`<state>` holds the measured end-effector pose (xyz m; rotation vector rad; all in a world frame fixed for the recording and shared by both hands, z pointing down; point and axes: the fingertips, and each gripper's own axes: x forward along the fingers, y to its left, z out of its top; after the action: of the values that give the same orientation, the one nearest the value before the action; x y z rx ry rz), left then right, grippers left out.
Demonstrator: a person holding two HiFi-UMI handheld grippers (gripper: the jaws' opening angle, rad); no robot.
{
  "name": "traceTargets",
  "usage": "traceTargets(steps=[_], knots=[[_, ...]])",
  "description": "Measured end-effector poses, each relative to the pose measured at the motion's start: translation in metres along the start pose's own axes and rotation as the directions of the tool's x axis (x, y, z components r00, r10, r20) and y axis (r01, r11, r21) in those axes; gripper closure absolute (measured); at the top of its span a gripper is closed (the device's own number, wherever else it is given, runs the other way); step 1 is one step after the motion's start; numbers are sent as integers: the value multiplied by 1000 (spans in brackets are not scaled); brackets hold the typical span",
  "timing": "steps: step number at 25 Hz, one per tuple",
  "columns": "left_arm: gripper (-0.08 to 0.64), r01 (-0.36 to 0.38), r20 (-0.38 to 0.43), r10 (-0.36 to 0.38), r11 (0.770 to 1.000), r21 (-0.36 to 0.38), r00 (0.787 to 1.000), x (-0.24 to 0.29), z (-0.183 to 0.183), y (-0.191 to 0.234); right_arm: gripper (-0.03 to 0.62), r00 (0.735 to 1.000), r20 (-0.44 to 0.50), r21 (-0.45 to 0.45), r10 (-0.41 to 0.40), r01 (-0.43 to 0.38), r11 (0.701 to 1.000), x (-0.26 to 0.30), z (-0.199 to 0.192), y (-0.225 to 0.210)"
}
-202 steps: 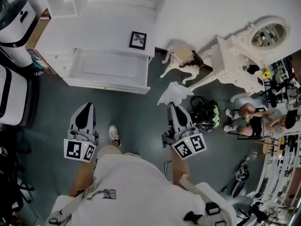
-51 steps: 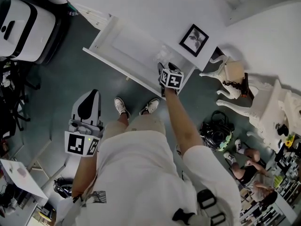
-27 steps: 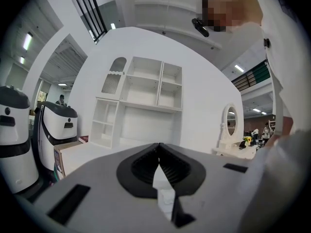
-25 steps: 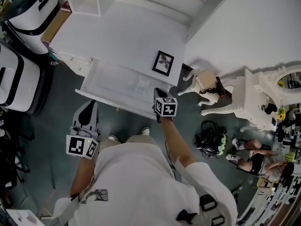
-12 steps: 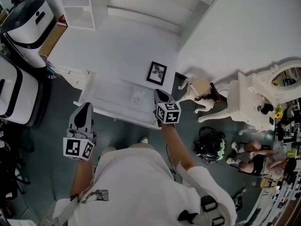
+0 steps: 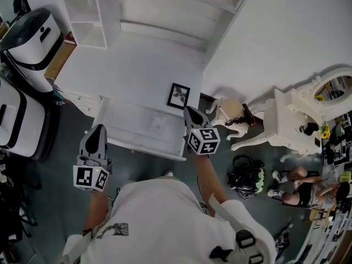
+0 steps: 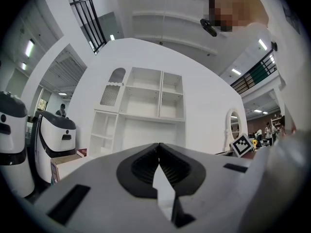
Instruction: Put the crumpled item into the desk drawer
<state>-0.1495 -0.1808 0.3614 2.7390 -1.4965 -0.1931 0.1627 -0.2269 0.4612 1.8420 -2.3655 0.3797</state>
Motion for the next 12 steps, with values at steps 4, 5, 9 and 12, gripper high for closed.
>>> traceTargets(steps=[4,5,9,12], knots=[[543,-1,9,1,1000,9,1000,7,11,-2,581,997,74,-18,-3,4,1000,-15,29,-6],[544,-1,13,1,1000,13,1000,8,14,-3,581,995,96,-22,-3,5,1000,-20,37,-7],[544,-6,34,5,1000,29,999,11,27,-2,581,980,198,-68,-24,39,997,-40,71,-12],[545,-9,66,6,999,40,998,12,41,-3,581,967,251,-100,-49,76,992,-54,90,-17]])
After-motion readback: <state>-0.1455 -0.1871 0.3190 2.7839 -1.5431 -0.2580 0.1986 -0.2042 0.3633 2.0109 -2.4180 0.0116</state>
